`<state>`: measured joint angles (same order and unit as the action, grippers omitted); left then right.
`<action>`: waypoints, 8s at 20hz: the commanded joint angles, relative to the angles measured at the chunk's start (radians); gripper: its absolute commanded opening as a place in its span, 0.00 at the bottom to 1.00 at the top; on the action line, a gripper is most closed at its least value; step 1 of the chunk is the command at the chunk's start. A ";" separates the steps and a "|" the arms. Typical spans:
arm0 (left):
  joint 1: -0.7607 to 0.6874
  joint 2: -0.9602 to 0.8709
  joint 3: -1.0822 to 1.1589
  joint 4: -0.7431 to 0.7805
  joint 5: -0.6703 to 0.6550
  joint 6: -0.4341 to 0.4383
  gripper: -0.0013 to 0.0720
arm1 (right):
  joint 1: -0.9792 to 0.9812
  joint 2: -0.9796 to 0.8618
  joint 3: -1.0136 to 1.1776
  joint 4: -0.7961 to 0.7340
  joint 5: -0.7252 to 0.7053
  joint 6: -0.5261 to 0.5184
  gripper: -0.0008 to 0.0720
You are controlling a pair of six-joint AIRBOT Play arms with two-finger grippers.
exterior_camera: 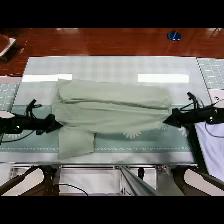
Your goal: Fold the shirts.
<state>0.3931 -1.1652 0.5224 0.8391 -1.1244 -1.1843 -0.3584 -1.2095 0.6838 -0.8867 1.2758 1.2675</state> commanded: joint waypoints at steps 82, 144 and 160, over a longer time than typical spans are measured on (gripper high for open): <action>-0.679 -0.150 0.902 0.438 -0.021 -0.459 0.04 | 0.439 0.365 0.296 0.042 -0.211 0.188 0.04; -0.755 0.169 0.200 0.339 0.307 -0.452 0.04 | 0.359 -0.053 1.028 -0.233 0.160 0.323 0.04; -0.761 0.167 0.199 0.236 0.367 -0.448 0.04 | -0.660 0.455 0.741 -0.655 0.581 0.337 0.04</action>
<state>-0.3679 -0.9970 0.7216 1.0725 -0.7677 -1.6337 -0.8623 -0.8684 1.5764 -1.3750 1.8347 1.6405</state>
